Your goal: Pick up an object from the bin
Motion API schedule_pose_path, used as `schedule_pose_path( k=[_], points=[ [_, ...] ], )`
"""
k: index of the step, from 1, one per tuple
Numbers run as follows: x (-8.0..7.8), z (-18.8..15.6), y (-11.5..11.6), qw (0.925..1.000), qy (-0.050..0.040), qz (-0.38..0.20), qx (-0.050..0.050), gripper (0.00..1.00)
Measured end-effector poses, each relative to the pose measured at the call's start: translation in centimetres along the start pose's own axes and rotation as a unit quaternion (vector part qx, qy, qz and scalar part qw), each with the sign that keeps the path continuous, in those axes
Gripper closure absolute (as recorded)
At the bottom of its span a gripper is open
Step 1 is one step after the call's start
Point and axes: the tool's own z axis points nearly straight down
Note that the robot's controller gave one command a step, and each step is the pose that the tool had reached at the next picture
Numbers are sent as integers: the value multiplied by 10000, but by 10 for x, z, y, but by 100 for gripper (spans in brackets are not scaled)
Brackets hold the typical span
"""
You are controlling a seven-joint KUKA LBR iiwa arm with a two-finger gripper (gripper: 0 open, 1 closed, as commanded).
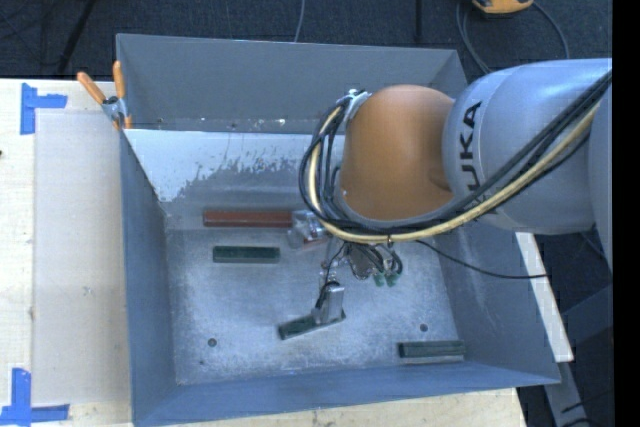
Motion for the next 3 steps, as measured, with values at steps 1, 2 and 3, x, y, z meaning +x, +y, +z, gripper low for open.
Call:
schedule_pose_path(
  k=[1,2,3],
  points=[
    [0,0,0,10000,0,0,0,0],
    [7,21,-4,9993,-38,-367,4,0],
    [30,98,-10,9997,11,-261,1,100]
  ],
)
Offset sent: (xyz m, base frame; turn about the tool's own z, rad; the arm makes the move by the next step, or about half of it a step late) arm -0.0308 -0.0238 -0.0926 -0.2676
